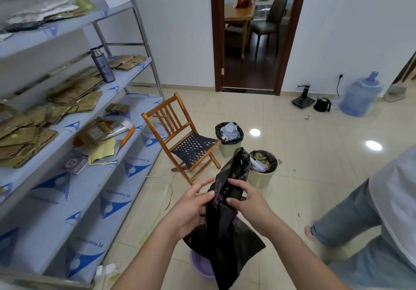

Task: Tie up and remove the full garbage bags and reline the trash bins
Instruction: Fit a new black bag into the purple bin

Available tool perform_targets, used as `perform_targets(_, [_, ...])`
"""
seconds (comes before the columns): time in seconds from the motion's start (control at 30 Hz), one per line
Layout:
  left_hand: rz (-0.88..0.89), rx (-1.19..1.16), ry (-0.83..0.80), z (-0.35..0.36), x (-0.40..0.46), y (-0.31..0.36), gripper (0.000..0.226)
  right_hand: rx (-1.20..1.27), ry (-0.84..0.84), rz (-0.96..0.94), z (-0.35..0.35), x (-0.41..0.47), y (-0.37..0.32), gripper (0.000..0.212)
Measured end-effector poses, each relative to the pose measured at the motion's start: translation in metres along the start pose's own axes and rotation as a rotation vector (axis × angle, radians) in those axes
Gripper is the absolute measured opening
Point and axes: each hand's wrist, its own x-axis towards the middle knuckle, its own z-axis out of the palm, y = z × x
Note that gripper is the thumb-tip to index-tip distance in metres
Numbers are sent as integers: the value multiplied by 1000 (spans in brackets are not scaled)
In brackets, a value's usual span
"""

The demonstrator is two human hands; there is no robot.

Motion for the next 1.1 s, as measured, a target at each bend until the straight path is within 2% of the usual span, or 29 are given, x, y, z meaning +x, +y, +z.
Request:
perform_targets(0.1, [51,99,69,-1,0,-3,30,-96,12,-14,-5,-2,-2,49])
perform_targets(0.27, [57,76,186,-20,-3,-3,29,-174,7,-34,-23,-3,-6,46])
perform_targets(0.6, [59,105,517,-52,-4,-9,18,-357,186,3,-55,2,-1,43])
perform_targets(0.73, [30,103,597,-62,-6,-10,21,-428,221,16,-60,5,4,32])
perform_targets(0.83, [33,119,661,-72,-7,-12,16,-451,233,17,-65,7,6,10])
perform_targets(0.87, [40,109,683,-75,-8,-12,12,-466,232,8,-66,7,7,8])
perform_targets(1.0, [86,-25,795,-88,-5,-16,8,-536,243,-15,-73,10,13,35])
perform_targets(1.1, [92,-160,869,-95,-5,-19,11,-487,279,15,-76,14,19,34])
